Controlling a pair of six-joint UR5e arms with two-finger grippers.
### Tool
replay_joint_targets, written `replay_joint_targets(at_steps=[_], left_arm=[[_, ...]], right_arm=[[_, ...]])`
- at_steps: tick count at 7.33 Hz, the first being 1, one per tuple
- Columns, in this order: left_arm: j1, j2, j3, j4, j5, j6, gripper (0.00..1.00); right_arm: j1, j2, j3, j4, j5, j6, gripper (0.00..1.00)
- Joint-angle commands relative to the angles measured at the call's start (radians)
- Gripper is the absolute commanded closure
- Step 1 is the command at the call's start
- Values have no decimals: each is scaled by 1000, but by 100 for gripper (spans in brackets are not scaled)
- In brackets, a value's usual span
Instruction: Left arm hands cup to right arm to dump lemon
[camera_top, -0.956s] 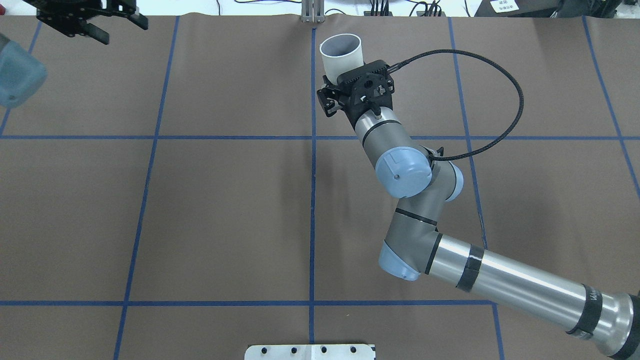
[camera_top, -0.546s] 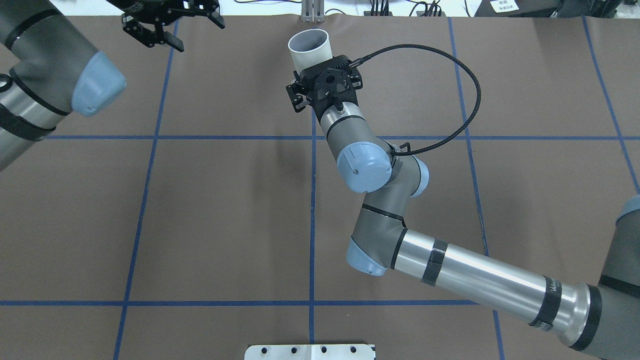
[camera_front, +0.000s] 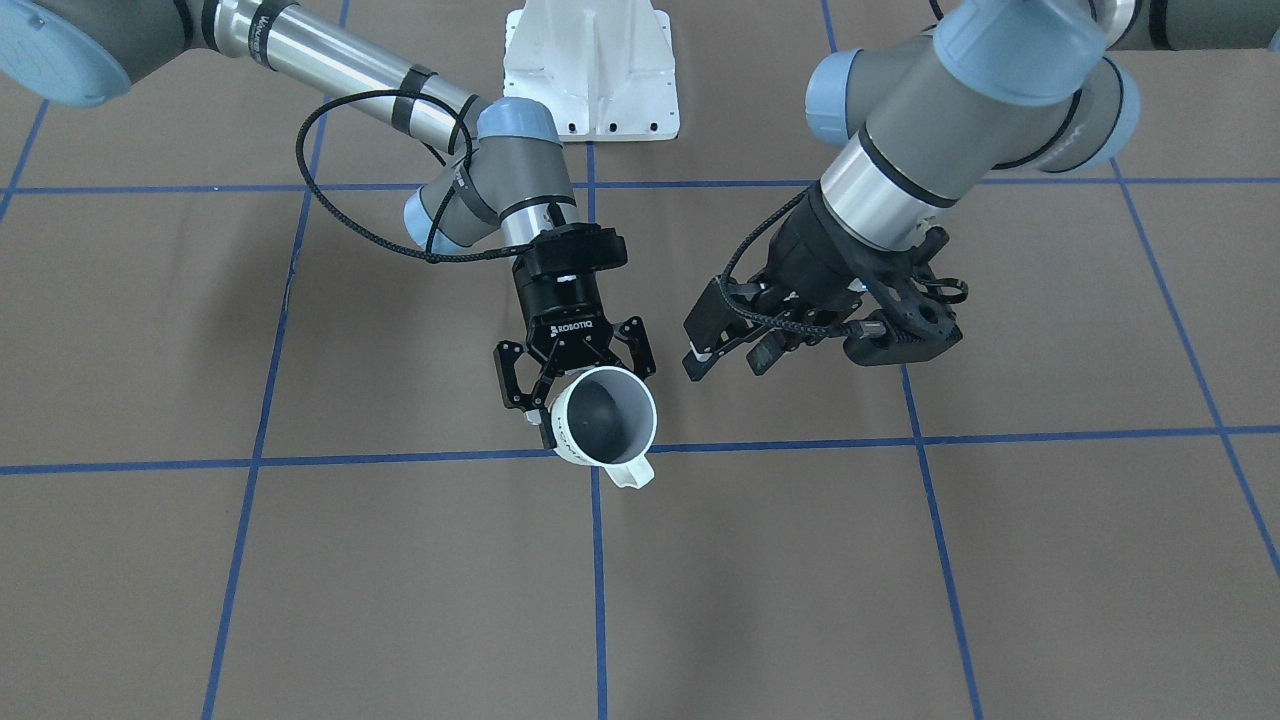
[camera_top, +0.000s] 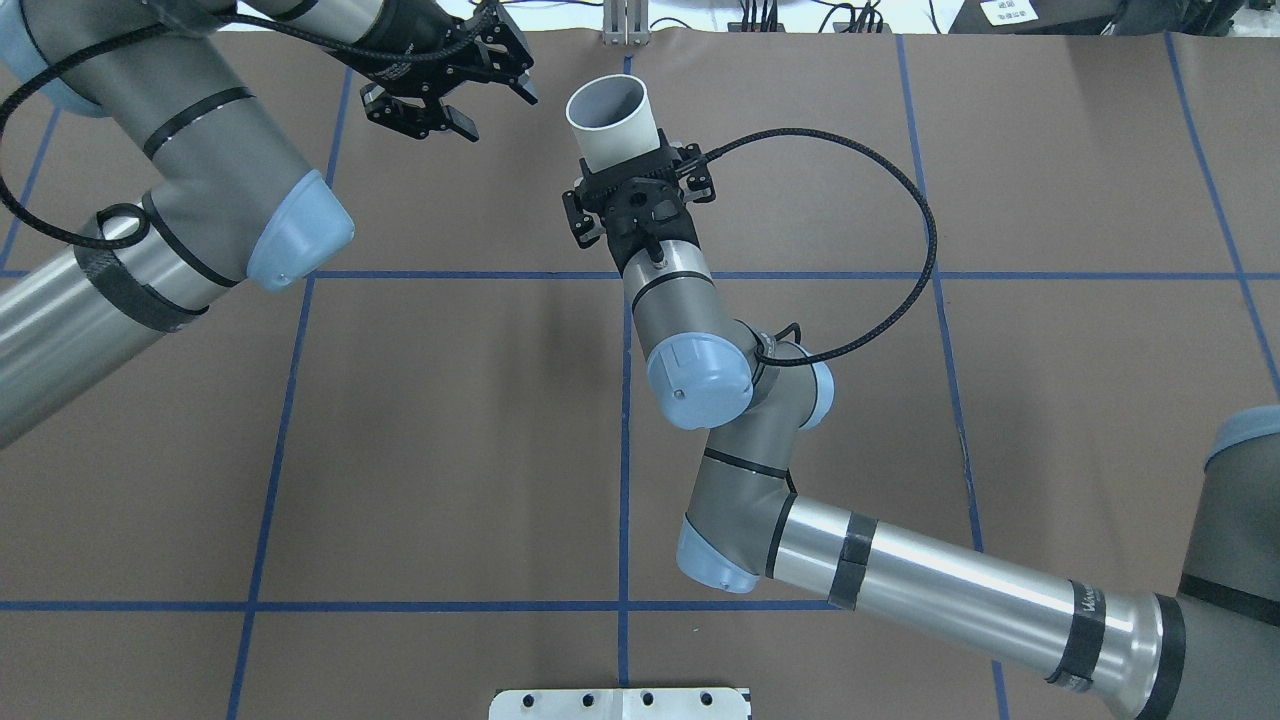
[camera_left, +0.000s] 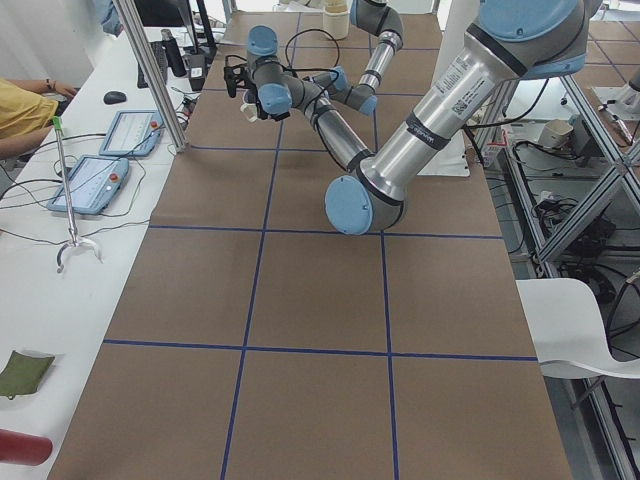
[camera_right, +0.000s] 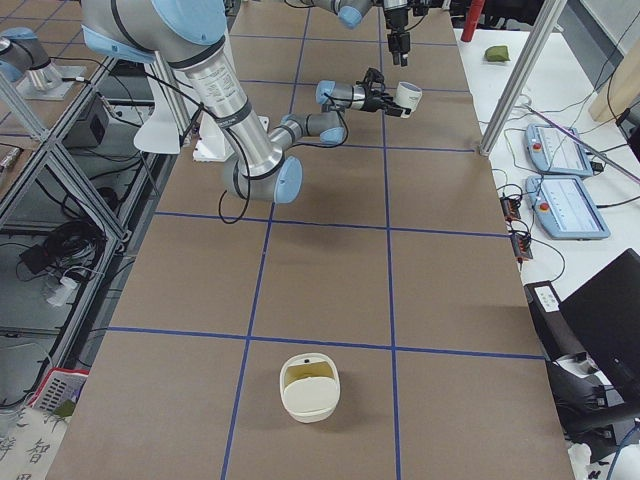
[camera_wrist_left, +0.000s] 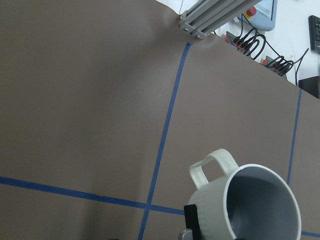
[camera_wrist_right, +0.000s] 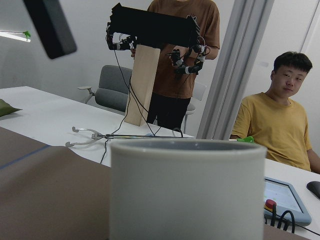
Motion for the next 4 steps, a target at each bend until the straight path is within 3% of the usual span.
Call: replay_joint_targets(at_steps=[1,4], left_arm=[[8,-6,2,-1,3,-29,46],[14,-6,2,3,3,-35,47]], right_arm=[[-44,-6,2,1,-90,-5,84],[-64,-6,7,3,-118,-39,80]])
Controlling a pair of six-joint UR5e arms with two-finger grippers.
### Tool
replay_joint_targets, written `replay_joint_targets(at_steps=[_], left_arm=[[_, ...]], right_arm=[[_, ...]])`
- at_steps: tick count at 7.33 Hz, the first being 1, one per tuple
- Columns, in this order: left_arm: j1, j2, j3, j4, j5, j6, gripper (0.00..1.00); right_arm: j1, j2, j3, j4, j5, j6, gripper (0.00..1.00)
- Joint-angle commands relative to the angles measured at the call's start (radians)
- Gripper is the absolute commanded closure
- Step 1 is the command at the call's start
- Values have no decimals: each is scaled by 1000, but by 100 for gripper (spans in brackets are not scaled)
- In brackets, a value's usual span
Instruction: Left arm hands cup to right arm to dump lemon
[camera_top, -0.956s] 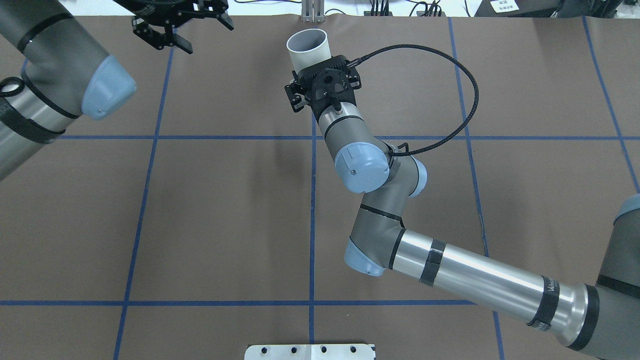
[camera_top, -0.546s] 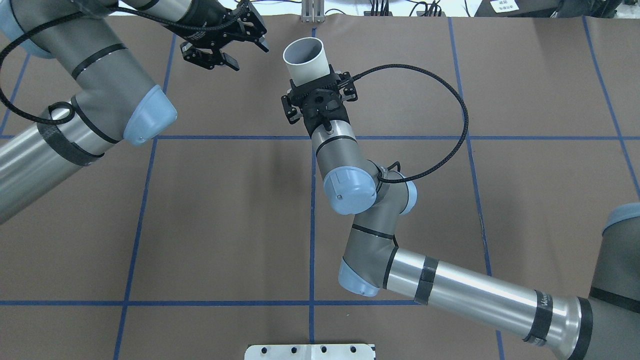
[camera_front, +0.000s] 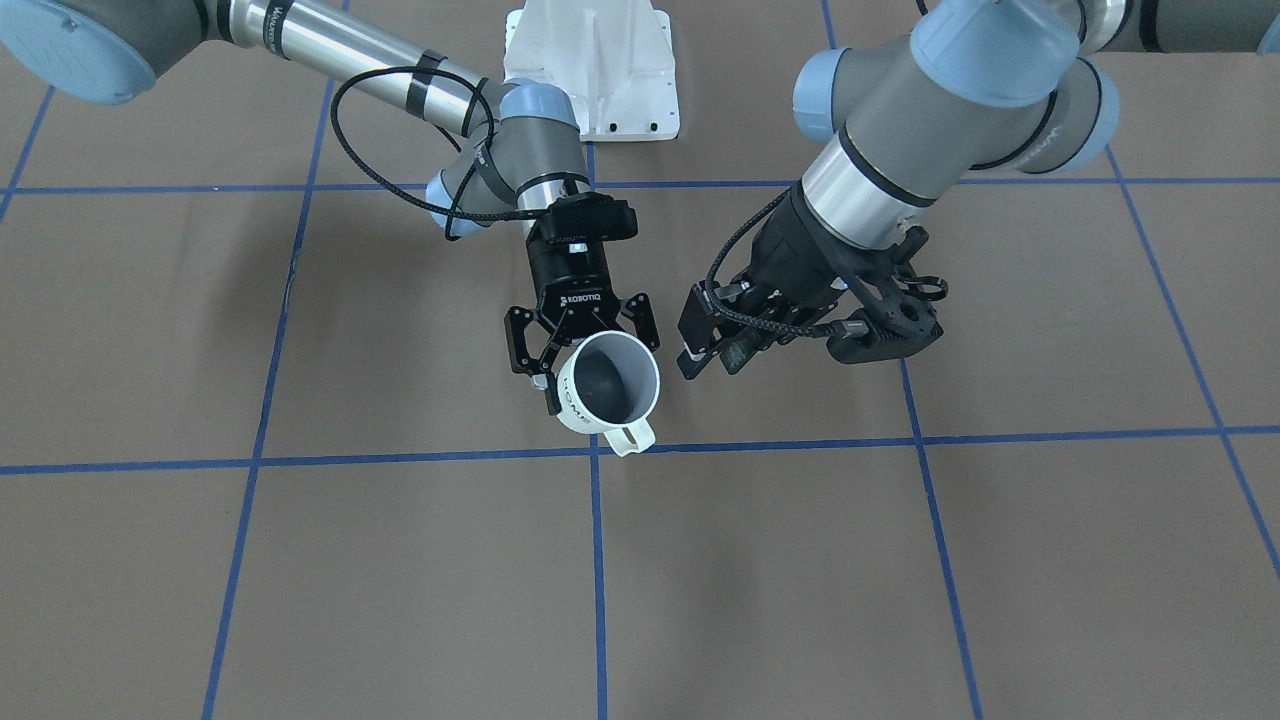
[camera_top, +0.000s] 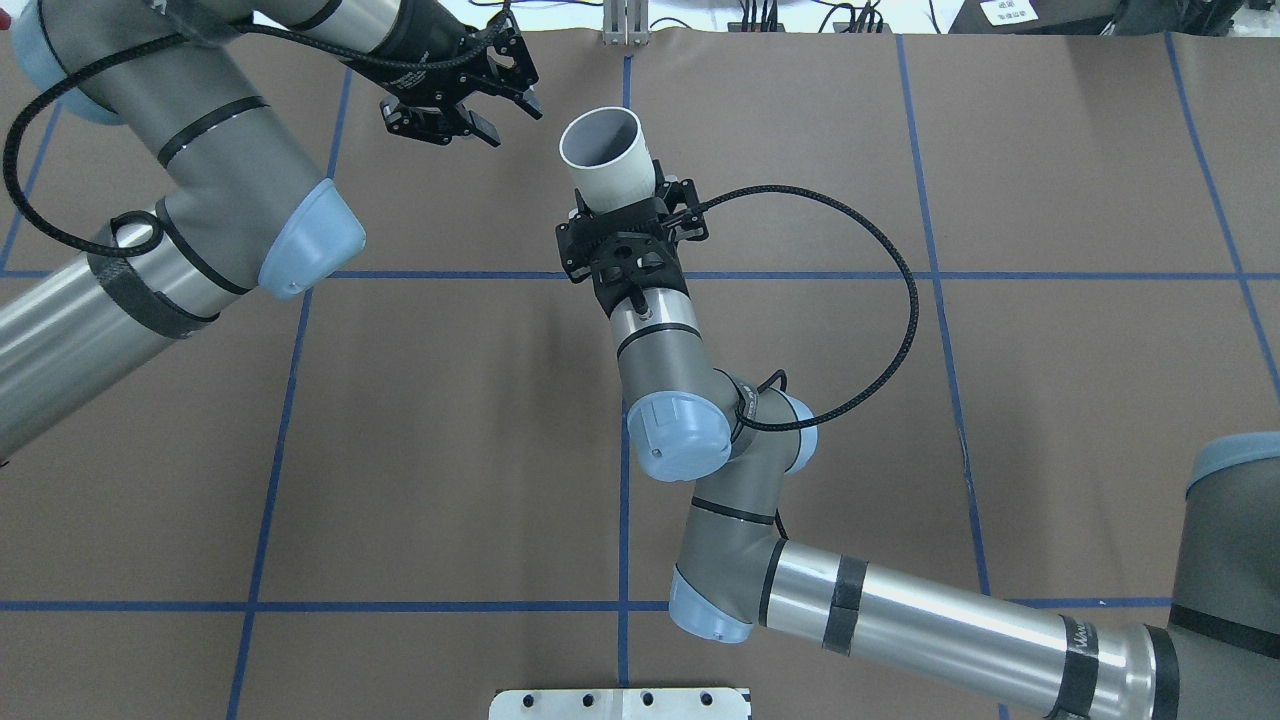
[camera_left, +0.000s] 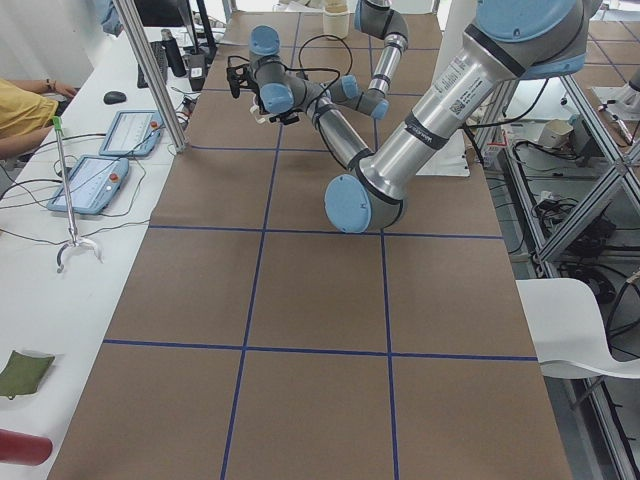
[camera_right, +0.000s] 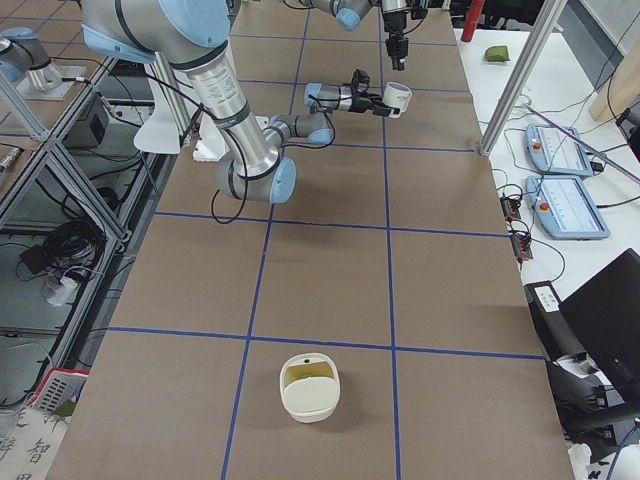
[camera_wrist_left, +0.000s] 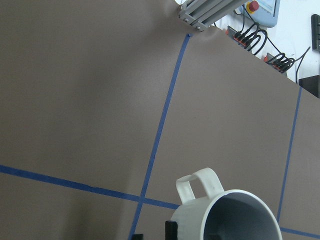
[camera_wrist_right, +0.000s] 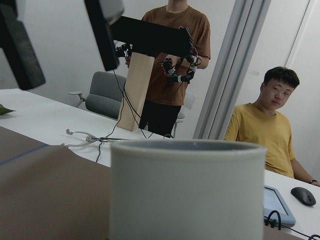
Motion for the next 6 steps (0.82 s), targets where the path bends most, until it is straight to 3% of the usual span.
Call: replay_joint_targets(at_steps=[1,2,6], left_arm=[[20,0,1,2,0,-22,48],[28,-3,-1,3,0,-24,53],[48,-8,4,6,0,-24,54]], right_arm=[[-8,0,4,1,-7,-15,80],[-8,1,6,1,-7,-34,78],[-15,0,18,1,-7,-71,74]])
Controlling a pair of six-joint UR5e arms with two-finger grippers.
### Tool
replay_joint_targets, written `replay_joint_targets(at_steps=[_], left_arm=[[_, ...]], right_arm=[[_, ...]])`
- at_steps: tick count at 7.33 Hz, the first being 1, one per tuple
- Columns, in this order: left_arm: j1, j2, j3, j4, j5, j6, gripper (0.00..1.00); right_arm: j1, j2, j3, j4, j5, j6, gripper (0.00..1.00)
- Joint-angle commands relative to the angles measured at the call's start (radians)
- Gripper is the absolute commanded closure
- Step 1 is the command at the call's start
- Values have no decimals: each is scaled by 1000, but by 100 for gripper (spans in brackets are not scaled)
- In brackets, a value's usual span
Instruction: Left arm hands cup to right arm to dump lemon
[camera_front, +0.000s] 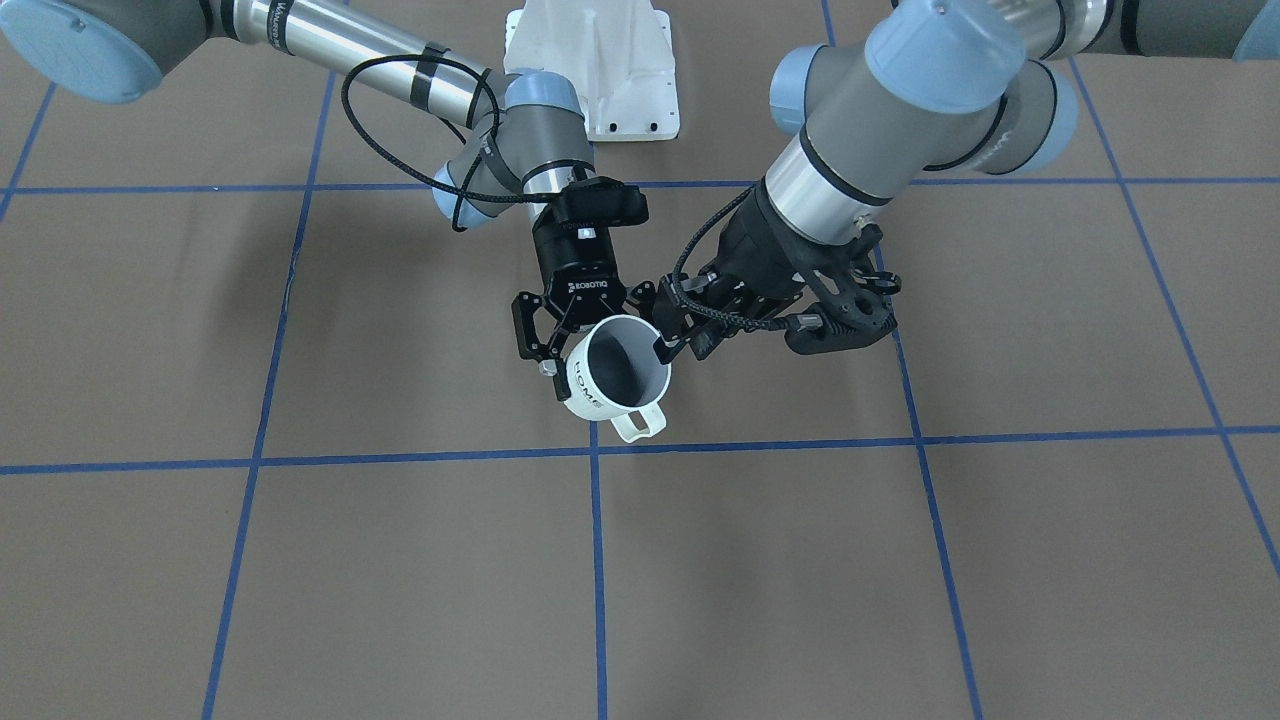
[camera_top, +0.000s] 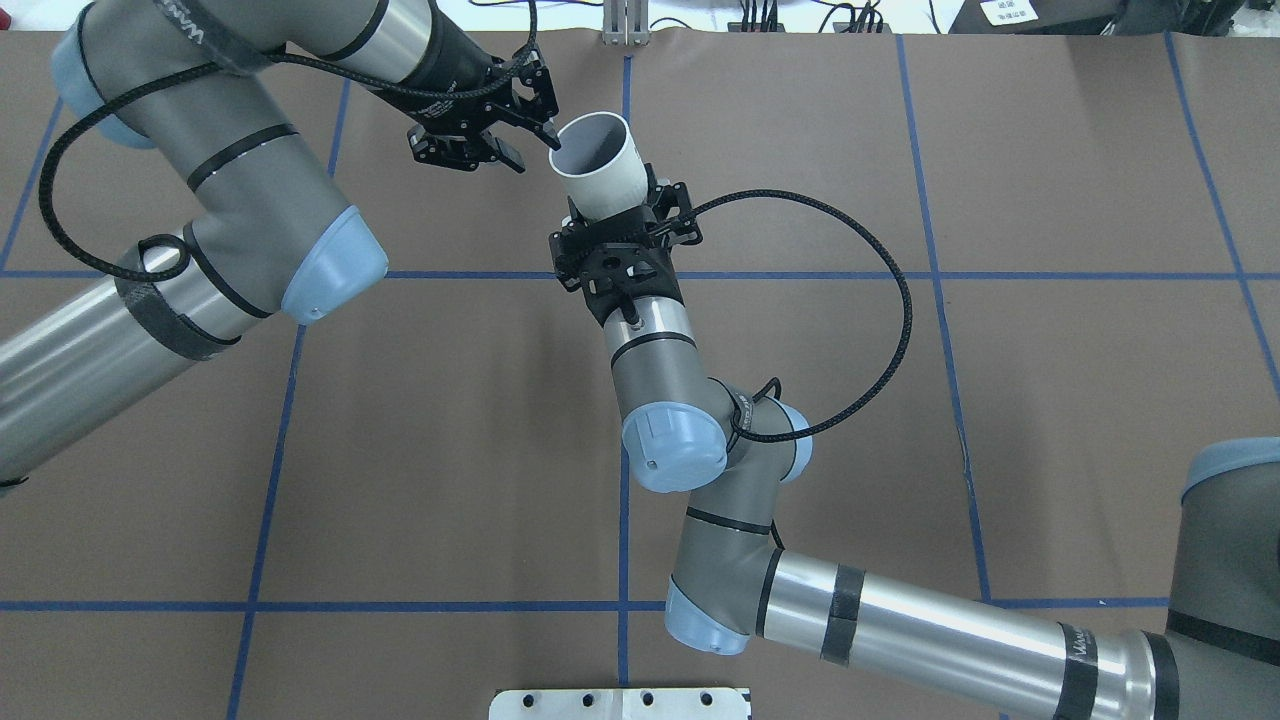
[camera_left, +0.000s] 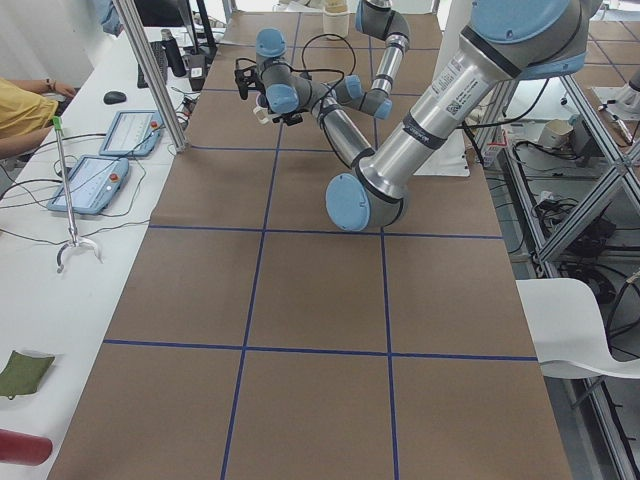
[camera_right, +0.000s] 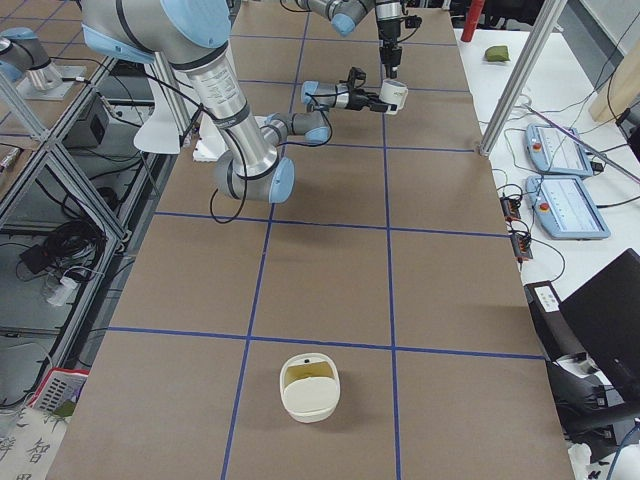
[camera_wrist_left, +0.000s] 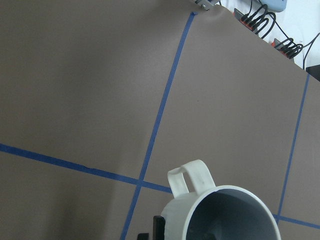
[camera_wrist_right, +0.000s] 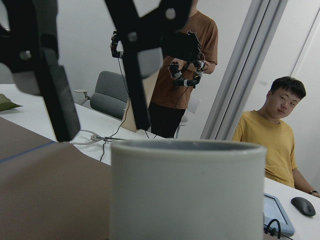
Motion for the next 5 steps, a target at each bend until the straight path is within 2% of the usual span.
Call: replay_joint_targets(at_steps=[1,5], left_arm=[[3,0,0,1,0,0,54],[8,0,13,0,2,0,57]], right_arm=[[-3,-1,1,0,0,-4,74],[-18,-2,16,2,-14,-11,73]])
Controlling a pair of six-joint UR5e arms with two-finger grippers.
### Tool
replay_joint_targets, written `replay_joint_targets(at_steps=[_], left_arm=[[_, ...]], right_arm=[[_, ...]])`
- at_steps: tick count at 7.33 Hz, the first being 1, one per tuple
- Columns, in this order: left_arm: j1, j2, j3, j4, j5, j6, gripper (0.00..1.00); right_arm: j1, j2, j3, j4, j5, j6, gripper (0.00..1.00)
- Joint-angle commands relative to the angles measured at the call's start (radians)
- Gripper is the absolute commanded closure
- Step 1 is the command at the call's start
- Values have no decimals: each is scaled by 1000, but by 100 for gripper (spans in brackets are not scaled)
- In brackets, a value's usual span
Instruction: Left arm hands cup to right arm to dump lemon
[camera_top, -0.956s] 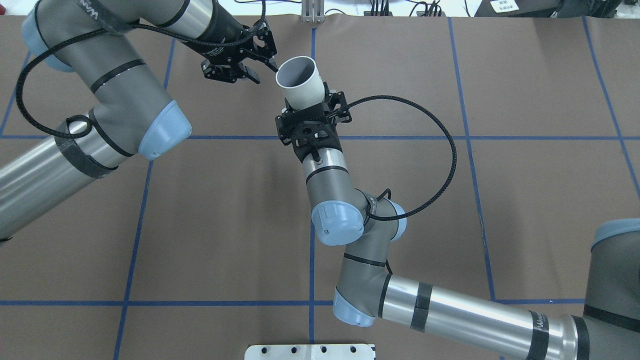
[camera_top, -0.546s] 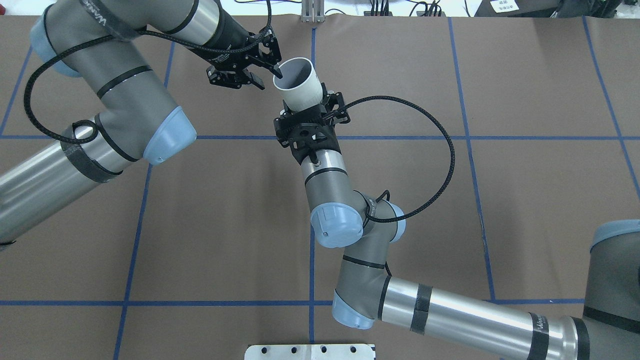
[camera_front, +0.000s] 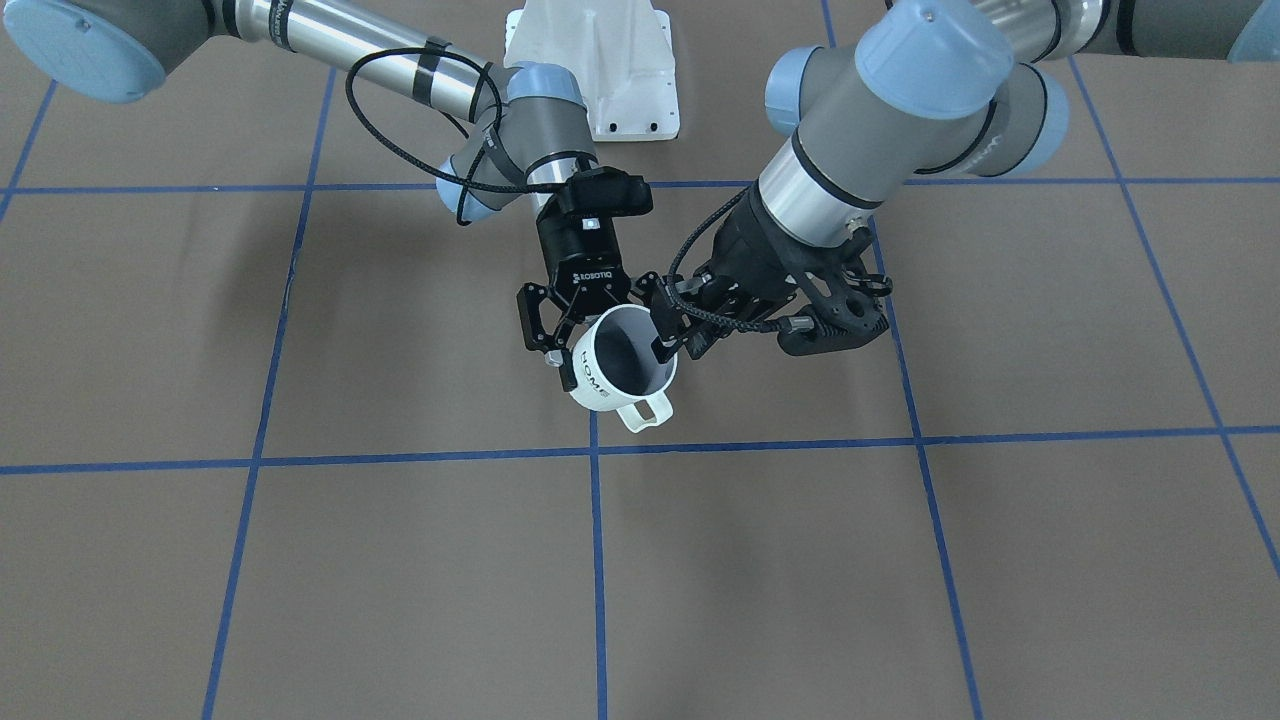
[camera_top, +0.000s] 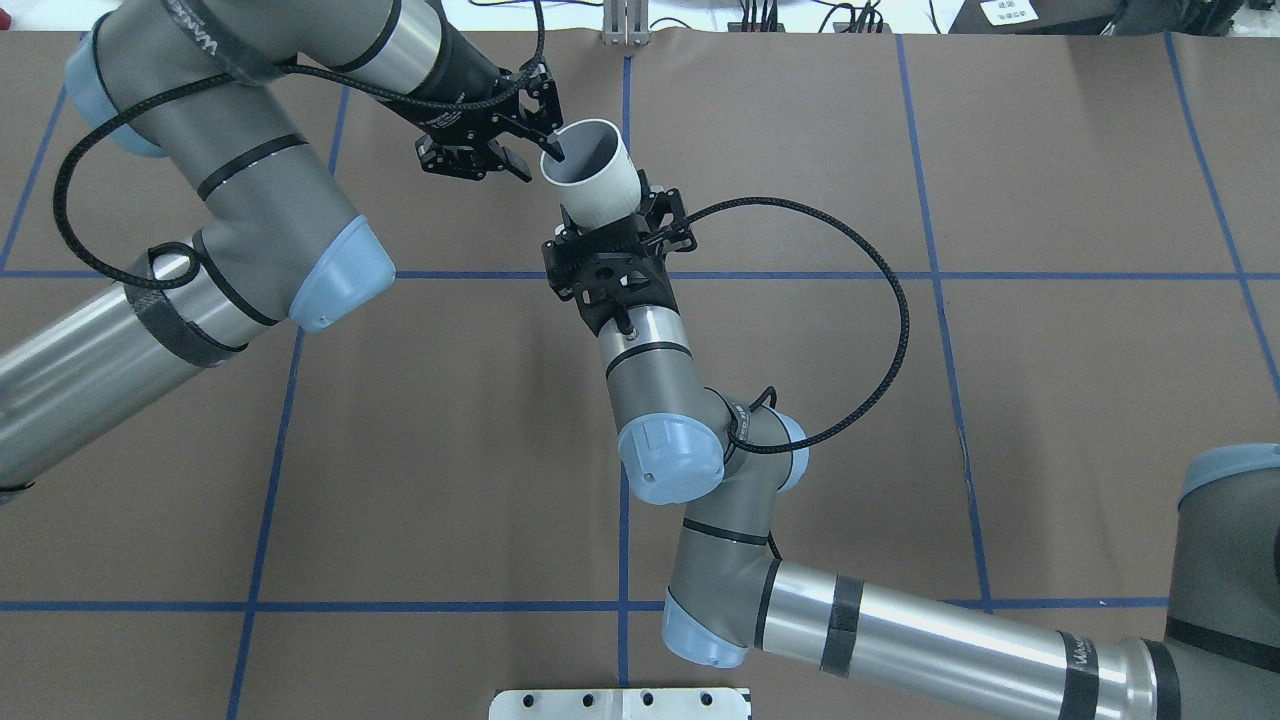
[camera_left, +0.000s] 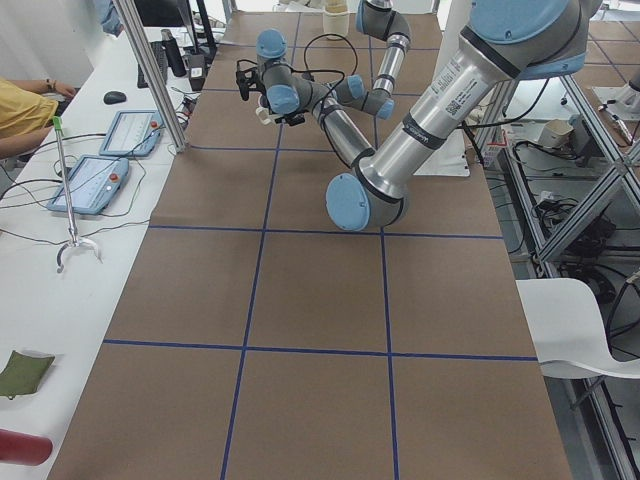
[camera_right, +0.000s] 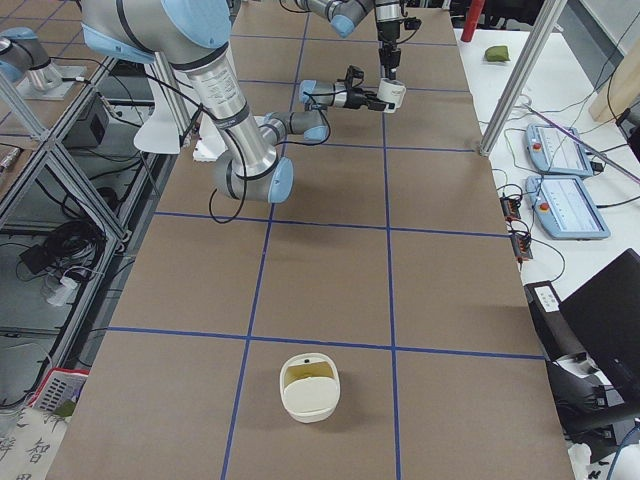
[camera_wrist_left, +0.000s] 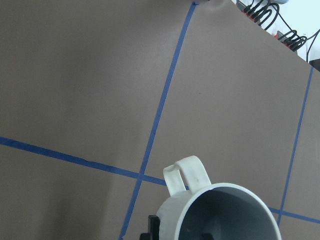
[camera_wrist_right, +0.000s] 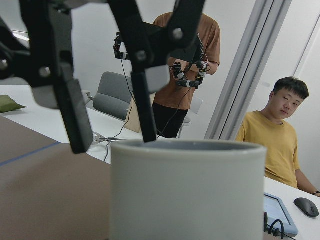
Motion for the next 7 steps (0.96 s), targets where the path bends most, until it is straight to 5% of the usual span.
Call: replay_joint_targets(at_steps=[1,7], left_arm=[[2,0,8,-2,0,2,57],[5,0,9,-3,0,3,64]], right_arm=[[-5,0,1,1,-6,-3,73],[-3,-2,9,2,-5,-55,71]])
